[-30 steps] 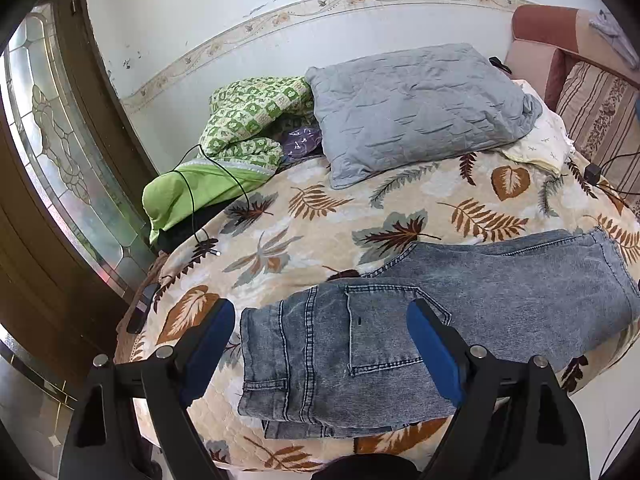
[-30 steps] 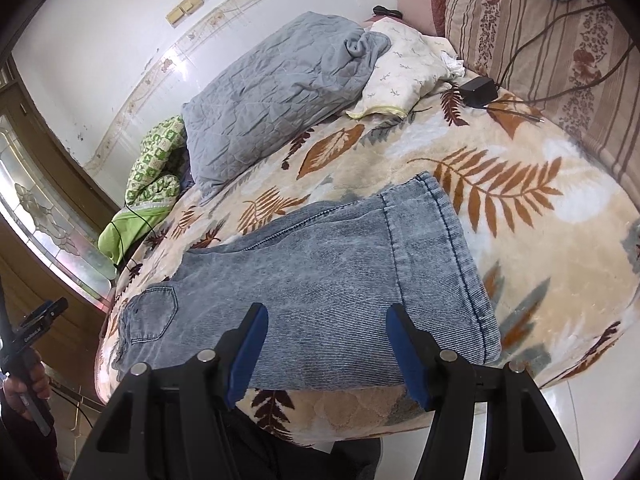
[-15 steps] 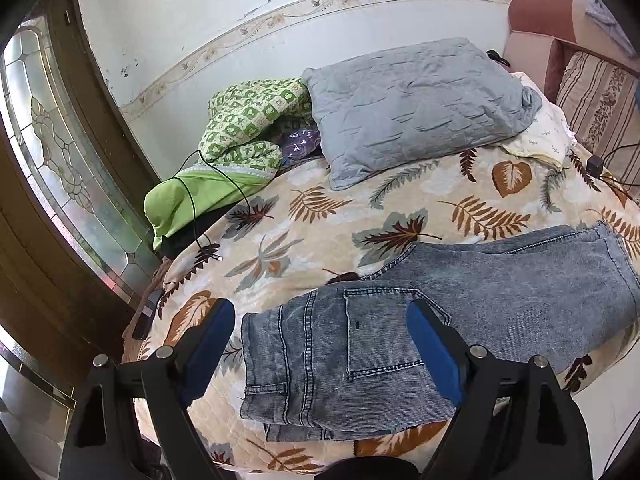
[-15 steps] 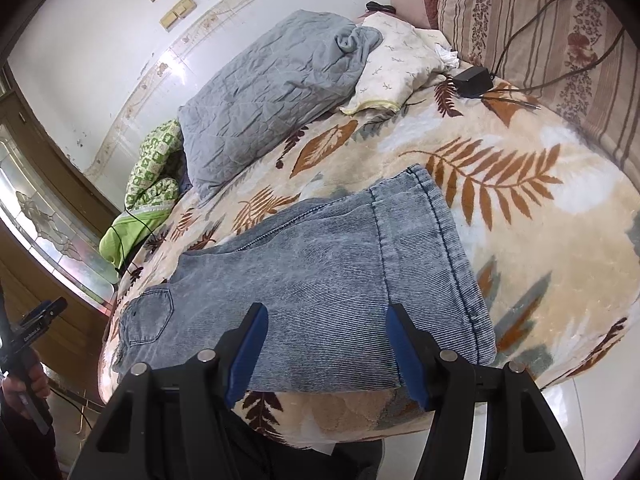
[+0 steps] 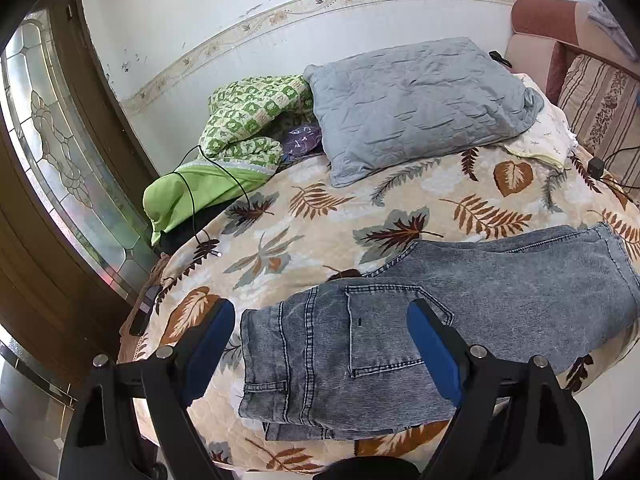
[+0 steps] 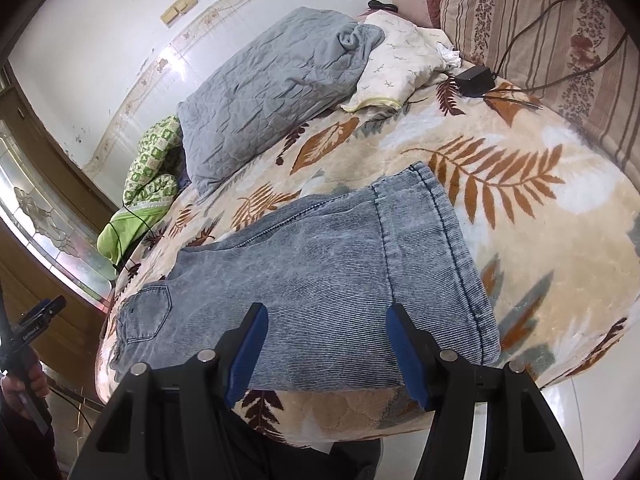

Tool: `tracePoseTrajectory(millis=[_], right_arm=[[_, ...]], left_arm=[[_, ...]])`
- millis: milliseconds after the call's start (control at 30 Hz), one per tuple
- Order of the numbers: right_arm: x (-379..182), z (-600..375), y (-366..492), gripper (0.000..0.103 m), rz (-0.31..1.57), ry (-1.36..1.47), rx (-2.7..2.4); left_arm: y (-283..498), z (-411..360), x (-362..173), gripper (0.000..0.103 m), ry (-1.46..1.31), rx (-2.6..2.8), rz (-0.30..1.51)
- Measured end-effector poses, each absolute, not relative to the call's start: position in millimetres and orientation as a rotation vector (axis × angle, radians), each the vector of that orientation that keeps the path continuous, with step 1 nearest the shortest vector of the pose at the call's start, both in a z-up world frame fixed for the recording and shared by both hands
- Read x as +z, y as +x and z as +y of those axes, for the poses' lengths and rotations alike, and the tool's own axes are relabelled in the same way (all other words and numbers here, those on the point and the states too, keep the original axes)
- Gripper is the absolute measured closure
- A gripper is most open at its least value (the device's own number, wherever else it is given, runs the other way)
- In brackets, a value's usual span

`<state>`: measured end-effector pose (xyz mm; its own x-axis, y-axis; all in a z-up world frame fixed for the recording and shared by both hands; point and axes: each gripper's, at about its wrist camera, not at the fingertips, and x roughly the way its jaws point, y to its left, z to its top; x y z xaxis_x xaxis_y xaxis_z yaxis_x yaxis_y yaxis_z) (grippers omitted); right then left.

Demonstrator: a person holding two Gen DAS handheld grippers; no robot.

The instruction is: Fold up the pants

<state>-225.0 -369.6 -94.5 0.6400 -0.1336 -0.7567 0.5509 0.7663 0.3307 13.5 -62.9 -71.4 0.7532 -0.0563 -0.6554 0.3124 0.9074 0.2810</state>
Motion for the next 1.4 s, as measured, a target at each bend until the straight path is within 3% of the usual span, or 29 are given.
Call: tracePoseTrajectory(millis=[600, 1400], right_arm=[[-95, -366, -222, 0.038, 0.798, 0.576, -0.420], [-72, -419, -305, 0.038, 0.694, 0.642, -0.514]], left_arm=[[12, -66, -83, 0.015, 0.395, -0.223, 0.719], [-28, -178, -81, 0.015, 0.522, -0.386, 0.700]])
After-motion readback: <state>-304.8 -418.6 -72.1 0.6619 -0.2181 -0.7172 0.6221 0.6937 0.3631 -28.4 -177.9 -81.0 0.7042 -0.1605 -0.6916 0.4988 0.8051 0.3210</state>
